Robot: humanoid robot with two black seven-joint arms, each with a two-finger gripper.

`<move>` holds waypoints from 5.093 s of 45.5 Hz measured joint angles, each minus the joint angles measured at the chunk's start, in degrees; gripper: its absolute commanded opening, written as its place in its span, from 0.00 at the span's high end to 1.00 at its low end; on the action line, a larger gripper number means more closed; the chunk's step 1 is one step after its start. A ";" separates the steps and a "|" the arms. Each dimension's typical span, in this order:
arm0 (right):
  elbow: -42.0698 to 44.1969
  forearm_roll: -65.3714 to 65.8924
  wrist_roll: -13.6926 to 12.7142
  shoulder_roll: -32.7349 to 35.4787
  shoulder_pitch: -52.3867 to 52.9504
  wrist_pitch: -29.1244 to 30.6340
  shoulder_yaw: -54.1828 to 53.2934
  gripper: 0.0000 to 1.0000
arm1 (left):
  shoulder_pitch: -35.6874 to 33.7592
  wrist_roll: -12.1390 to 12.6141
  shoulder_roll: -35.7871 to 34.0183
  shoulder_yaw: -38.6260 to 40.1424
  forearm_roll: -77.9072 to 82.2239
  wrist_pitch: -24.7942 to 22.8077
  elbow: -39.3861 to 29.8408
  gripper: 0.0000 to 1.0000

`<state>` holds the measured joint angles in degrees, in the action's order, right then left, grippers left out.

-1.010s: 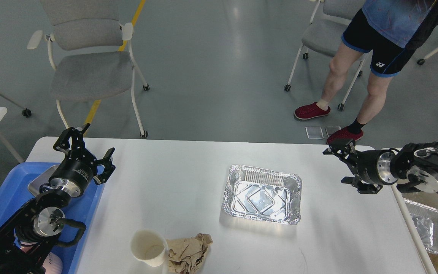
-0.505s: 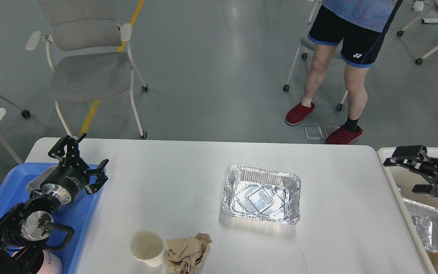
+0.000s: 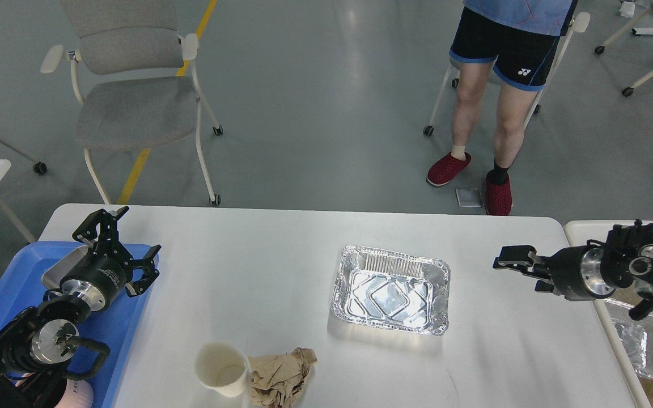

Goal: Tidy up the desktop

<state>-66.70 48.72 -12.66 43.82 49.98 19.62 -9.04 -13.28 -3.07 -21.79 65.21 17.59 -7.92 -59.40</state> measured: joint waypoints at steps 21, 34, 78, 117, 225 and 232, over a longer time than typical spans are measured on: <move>11.06 0.79 -0.03 -16.40 -4.50 0.08 0.10 0.00 | 0.07 0.00 0.45 -0.44 0.18 0.46 1.21 0.03; 15.49 1.69 0.00 -21.18 -4.07 -0.36 0.09 0.21 | 0.04 0.00 0.35 -0.44 0.49 0.46 1.71 0.03; 15.56 2.86 0.35 -20.90 -3.90 -1.08 -2.80 1.00 | 0.09 -0.09 1.17 -0.44 0.78 0.65 2.18 0.03; -3.89 -2.88 0.09 12.86 8.48 15.41 -12.13 1.00 | -0.67 -0.85 1.18 0.30 0.87 -4.03 1.92 0.03; -2.38 -2.14 0.09 6.70 1.68 12.43 -13.88 1.00 | -26.03 22.31 -23.99 -65.00 15.65 -0.99 -30.43 1.00; -2.38 -2.14 0.09 6.69 1.63 12.40 -13.88 1.00 | -26.11 24.04 -24.49 -65.06 16.22 -1.40 -30.69 1.00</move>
<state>-69.08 46.58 -12.57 50.51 51.61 32.02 -22.92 -39.40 20.97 -46.28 0.15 33.81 -9.32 -90.09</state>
